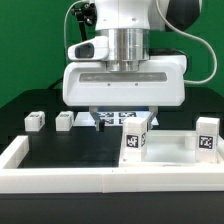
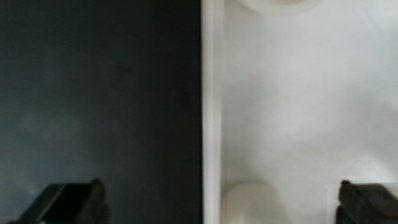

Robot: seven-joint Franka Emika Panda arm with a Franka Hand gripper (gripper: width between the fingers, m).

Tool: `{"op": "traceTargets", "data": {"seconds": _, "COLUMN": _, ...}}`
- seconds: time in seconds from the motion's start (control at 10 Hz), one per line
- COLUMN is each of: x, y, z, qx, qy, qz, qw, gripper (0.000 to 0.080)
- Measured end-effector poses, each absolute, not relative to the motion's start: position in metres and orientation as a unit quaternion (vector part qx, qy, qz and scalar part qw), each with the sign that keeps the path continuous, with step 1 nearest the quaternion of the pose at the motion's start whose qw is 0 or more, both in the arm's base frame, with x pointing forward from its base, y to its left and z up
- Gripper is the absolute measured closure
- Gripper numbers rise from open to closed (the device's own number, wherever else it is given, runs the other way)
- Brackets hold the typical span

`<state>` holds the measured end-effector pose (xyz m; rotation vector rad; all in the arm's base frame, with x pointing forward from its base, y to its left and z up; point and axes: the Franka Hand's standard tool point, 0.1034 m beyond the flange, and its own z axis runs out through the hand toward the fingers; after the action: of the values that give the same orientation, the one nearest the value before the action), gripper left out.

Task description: Assemble square table

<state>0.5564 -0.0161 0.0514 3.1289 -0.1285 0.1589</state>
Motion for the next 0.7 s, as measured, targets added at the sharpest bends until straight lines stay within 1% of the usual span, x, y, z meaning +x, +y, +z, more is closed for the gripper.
{"op": "traceTargets", "data": {"seconds": 0.4, "x": 0.557, "y": -0.018, "z": 0.051, "qx": 0.998, "qy": -0.038, "qz": 0.051, "qw": 0.003, "gripper": 0.0151}}
{"op": "traceTargets", "data": {"seconds": 0.7, "x": 0.553, "y": -0.024, "z": 0.039, "qx": 0.998, "qy": -0.038, "qz": 0.048, "qw": 0.008, "gripper": 0.0151}}
